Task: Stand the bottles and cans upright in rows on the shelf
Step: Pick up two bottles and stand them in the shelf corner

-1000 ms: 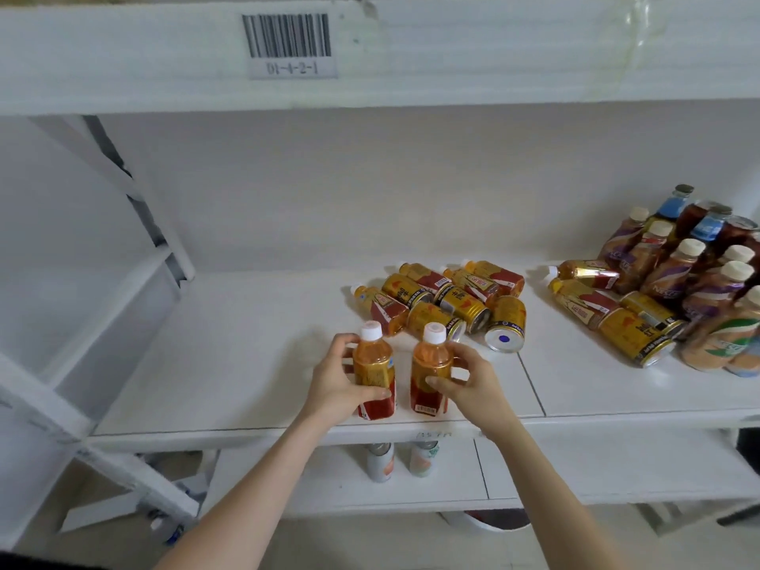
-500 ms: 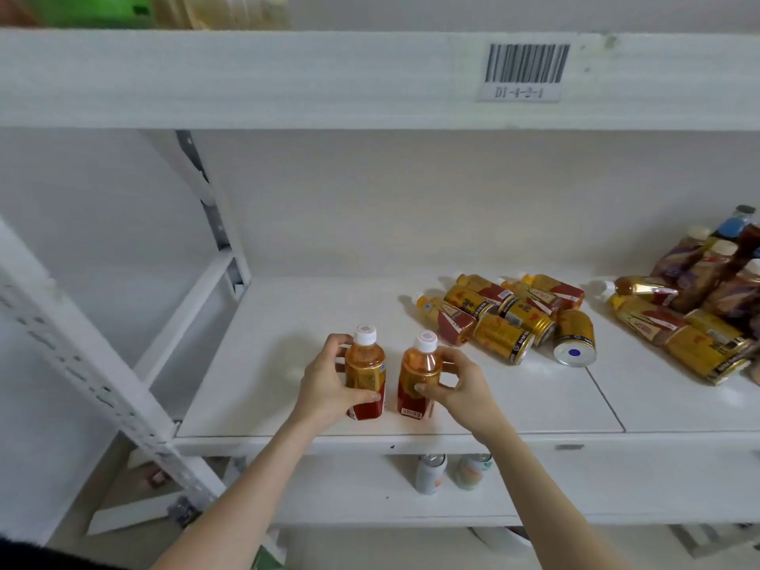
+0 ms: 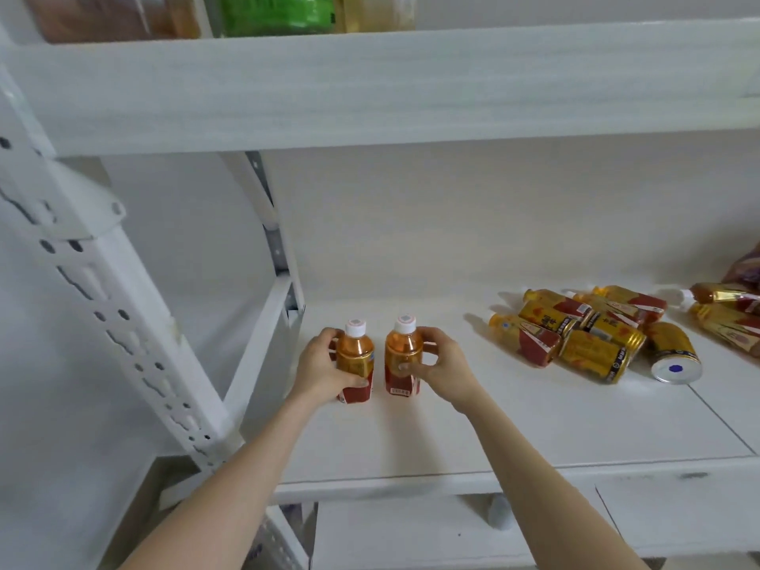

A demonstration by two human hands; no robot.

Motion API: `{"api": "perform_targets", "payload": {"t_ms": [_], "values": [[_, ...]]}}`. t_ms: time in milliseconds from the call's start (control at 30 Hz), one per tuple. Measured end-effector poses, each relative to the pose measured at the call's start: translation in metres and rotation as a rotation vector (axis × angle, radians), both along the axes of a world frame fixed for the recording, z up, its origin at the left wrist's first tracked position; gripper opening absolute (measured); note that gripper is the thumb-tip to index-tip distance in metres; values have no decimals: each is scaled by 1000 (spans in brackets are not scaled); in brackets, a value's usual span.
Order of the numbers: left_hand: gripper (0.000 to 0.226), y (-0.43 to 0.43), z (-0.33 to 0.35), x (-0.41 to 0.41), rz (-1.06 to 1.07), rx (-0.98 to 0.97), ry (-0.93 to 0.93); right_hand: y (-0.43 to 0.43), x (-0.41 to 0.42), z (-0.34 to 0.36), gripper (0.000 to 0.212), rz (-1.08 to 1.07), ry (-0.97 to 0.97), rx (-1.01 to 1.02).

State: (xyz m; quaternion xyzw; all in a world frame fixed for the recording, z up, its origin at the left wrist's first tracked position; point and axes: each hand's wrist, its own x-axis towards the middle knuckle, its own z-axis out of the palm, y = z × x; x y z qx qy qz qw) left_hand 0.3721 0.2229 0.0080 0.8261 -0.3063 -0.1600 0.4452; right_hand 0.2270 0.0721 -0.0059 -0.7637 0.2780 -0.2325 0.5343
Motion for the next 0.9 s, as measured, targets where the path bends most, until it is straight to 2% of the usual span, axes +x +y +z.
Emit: {"api": "perform_targets", "payload": {"t_ms": [333,700,833,900], "values": [[74,-42,-26,77,66,-106,131,-40,83,-22,59,73,2,25],[81,-65,-34,111,-8,-205,241,-68,125,-30,60,135,-26,66],[88,-68,-35,110,20,-149,178,-62,125,-25,66,143,74,-45],[95,-69,-33,105,35,-54,59,-57,120,-20,77,134,179,-139]]}}
